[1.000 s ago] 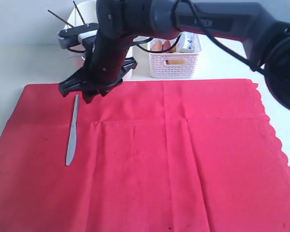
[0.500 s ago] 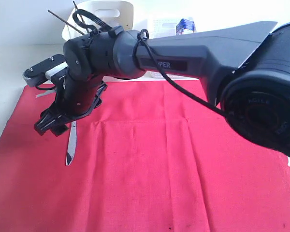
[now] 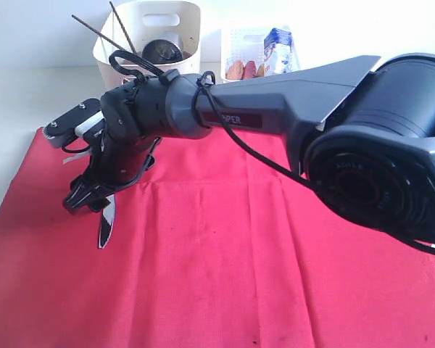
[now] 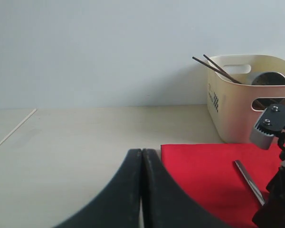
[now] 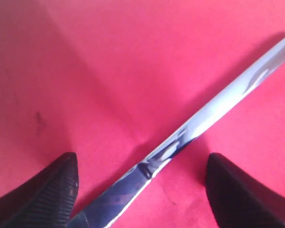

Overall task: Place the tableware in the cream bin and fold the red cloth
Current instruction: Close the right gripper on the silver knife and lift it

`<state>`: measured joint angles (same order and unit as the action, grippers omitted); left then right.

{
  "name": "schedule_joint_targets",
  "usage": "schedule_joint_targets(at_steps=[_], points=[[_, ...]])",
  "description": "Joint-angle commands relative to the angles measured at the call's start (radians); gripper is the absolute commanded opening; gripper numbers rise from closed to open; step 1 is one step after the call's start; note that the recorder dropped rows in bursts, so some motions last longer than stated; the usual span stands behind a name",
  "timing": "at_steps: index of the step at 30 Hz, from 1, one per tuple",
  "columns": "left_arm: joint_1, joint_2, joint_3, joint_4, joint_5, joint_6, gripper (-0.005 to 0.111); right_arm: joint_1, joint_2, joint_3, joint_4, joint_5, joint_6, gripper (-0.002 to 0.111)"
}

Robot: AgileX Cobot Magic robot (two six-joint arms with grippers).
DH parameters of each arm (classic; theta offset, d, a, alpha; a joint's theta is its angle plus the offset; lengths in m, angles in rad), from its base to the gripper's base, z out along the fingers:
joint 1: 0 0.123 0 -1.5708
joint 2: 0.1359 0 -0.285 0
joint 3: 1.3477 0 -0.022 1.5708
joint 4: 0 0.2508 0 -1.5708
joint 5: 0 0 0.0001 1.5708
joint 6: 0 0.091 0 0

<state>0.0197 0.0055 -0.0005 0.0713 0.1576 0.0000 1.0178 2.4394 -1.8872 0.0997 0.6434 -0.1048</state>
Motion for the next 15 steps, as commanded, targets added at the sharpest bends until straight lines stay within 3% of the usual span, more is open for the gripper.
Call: schedule_joint_targets(at_steps=[1, 10, 15], points=[[0.002, -0.006, 0.001, 0.002, -0.003, 0.0, 0.0, 0.0, 0.003, -0.005, -0.014, -0.015, -0.008, 0.066], [0.002, -0.006, 0.001, 0.002, -0.003, 0.0, 0.0, 0.0, 0.003, -0.005, -0.014, -0.008, -0.01, 0.029], [0.002, -0.006, 0.001, 0.002, -0.003, 0.0, 0.0, 0.006, 0.003, -0.005, -0.014, 0.016, -0.068, 0.018]])
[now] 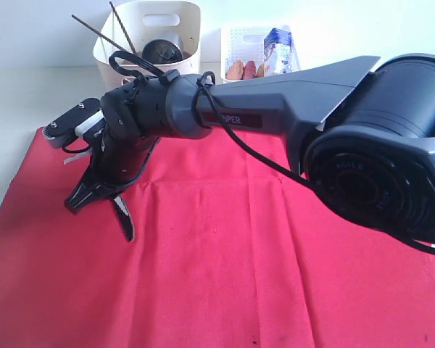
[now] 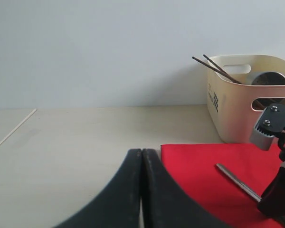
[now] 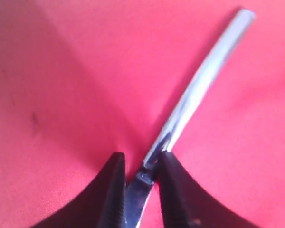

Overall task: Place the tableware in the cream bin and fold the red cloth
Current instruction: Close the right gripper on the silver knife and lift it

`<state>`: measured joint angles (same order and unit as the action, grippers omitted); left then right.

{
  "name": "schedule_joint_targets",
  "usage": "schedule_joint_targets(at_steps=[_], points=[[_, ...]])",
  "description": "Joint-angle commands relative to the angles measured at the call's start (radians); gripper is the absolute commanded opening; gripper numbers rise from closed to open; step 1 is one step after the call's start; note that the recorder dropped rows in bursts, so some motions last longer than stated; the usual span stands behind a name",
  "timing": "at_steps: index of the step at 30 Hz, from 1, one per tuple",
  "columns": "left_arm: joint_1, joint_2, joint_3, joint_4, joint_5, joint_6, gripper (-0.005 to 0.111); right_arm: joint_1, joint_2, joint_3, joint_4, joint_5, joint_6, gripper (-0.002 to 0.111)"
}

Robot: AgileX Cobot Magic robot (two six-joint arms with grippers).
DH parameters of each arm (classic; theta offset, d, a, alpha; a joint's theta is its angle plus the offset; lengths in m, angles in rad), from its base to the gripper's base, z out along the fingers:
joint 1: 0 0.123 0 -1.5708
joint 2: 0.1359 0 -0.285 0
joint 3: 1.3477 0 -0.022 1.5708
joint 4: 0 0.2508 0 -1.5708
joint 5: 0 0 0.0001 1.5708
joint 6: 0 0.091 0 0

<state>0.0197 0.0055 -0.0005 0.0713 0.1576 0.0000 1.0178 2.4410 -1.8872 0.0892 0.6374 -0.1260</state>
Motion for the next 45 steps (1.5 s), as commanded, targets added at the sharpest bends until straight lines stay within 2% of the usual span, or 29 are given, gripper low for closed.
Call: schedule_joint_targets(at_steps=[1, 9, 13, 33, 43, 45], points=[[0.002, -0.006, 0.001, 0.002, -0.003, 0.0, 0.0, 0.006, 0.001, -0.005, -0.003, 0.029, -0.06, 0.017], [0.002, -0.006, 0.001, 0.002, -0.003, 0.0, 0.0, 0.006, -0.003, -0.005, 0.001, 0.077, -0.148, 0.014], [0.002, -0.006, 0.001, 0.002, -0.003, 0.0, 0.0, 0.006, -0.009, -0.005, -0.002, 0.091, -0.169, 0.0], [0.002, -0.006, 0.001, 0.002, -0.003, 0.0, 0.0, 0.006, -0.134, -0.005, -0.011, 0.18, -0.214, 0.0], [0.002, -0.006, 0.001, 0.002, -0.003, 0.0, 0.0, 0.006, -0.069, -0.005, -0.024, 0.235, -0.212, 0.0], [0.002, -0.006, 0.001, 0.002, -0.003, 0.0, 0.0, 0.008, -0.057, -0.005, -0.026, 0.231, -0.174, 0.004]])
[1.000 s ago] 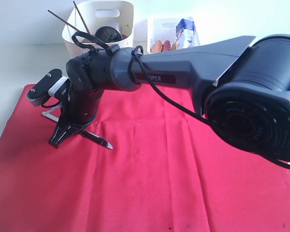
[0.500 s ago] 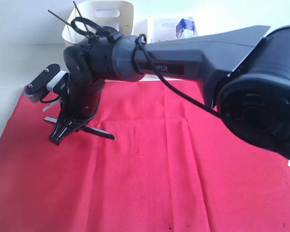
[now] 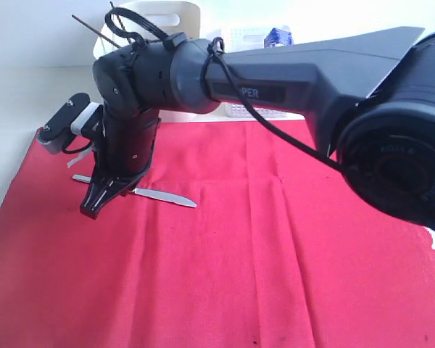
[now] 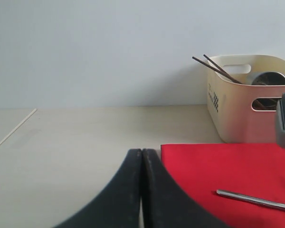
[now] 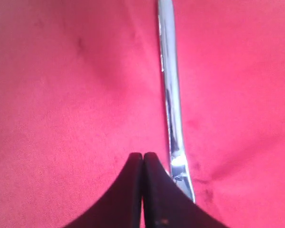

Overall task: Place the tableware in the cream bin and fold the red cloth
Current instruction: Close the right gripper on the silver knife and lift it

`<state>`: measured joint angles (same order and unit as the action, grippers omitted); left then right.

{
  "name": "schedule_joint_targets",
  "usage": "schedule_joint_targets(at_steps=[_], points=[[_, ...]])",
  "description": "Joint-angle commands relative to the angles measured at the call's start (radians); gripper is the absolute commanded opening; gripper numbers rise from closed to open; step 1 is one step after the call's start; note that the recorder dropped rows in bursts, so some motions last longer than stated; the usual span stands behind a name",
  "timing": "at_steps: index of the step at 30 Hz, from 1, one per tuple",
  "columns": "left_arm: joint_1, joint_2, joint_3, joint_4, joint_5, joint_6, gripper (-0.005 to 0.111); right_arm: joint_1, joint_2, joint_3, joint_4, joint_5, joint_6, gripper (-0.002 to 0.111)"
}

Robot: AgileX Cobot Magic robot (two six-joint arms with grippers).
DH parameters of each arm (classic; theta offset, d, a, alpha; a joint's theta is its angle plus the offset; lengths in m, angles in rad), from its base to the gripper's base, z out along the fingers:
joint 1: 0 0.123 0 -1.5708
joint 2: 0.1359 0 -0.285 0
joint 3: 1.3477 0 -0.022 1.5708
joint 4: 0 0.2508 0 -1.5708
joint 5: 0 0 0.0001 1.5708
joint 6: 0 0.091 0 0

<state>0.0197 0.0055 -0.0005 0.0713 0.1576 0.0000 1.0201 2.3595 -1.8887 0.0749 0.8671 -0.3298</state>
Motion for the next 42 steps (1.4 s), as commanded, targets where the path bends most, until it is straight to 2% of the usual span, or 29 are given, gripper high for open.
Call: schedule_joint_targets(at_steps=[1, 4, 7, 14, 16, 19, 42], points=[[0.002, -0.006, 0.001, 0.002, -0.003, 0.0, 0.0, 0.008, 0.027, -0.003, -0.02, -0.009, 0.061, 0.008], [0.002, -0.006, 0.001, 0.002, -0.003, 0.0, 0.0, 0.015, 0.029, -0.003, -0.119, -0.035, 0.12, 0.023], [0.002, -0.006, 0.001, 0.002, -0.003, 0.0, 0.0, 0.015, 0.033, -0.013, -0.138, -0.032, 0.133, 0.04], [0.002, -0.006, 0.001, 0.002, -0.003, 0.0, 0.0, 0.012, 0.09, -0.015, -0.164, -0.055, 0.12, 0.042], [0.002, -0.006, 0.001, 0.002, -0.003, 0.0, 0.0, 0.012, 0.096, -0.015, -0.16, -0.048, 0.079, 0.032], [0.002, -0.006, 0.001, 0.002, -0.003, 0.0, 0.0, 0.014, 0.092, -0.015, -0.158, -0.029, 0.033, 0.0], [0.002, -0.006, 0.001, 0.002, -0.003, 0.0, 0.0, 0.006, 0.027, -0.029, -0.209, -0.065, 0.033, 0.0]])
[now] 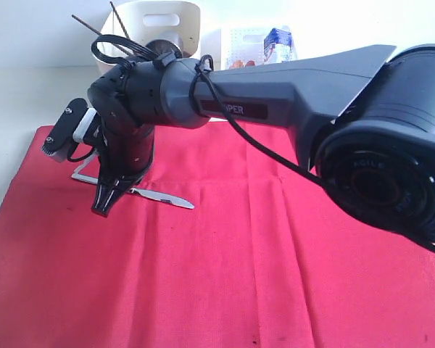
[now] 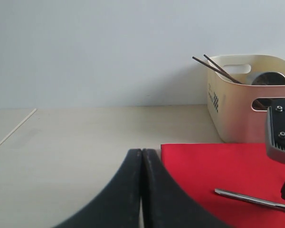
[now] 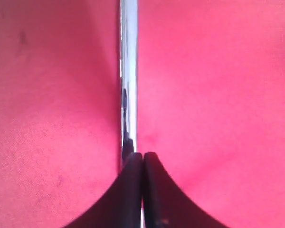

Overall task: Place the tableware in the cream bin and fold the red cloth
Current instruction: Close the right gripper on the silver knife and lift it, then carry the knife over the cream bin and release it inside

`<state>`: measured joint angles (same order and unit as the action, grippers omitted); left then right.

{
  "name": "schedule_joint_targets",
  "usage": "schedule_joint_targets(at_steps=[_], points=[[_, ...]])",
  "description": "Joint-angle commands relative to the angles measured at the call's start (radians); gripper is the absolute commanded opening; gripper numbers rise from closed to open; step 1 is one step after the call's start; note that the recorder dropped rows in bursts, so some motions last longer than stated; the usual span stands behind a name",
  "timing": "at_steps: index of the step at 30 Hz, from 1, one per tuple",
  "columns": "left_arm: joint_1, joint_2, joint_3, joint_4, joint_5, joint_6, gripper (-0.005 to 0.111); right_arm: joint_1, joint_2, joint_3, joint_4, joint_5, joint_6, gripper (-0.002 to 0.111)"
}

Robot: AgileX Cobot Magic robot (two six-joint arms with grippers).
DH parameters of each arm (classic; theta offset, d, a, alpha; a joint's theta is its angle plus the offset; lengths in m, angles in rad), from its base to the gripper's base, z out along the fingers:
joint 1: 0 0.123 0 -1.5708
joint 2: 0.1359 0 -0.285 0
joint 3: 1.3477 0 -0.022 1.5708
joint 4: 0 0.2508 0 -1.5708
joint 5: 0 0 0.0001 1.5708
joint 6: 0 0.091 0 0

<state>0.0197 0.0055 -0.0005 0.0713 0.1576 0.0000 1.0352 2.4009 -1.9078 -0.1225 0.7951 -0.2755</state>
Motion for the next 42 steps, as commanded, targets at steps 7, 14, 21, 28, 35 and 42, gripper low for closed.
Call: schedule_joint_targets(at_steps=[7, 14, 21, 28, 35, 42], points=[[0.002, -0.006, 0.001, 0.002, -0.003, 0.0, 0.0, -0.09, -0.012, -0.134, 0.377, 0.139, -0.226, 0.0], [0.002, -0.006, 0.001, 0.002, -0.003, 0.0, 0.0, -0.071, 0.057, -0.132, 0.297, 0.087, -0.088, 0.033], [0.002, -0.006, 0.001, 0.002, -0.003, 0.0, 0.0, -0.071, 0.099, -0.132, 0.322, 0.071, -0.124, 0.051], [0.002, -0.006, 0.001, 0.002, -0.003, 0.0, 0.0, -0.071, 0.111, -0.132, 0.326, 0.117, -0.176, 0.01], [0.002, -0.006, 0.001, 0.002, -0.003, 0.0, 0.0, -0.071, 0.09, -0.134, 0.332, 0.145, -0.22, 0.0], [0.002, -0.006, 0.001, 0.002, -0.003, 0.0, 0.0, -0.071, -0.003, -0.136, 0.327, 0.131, -0.237, 0.0]])
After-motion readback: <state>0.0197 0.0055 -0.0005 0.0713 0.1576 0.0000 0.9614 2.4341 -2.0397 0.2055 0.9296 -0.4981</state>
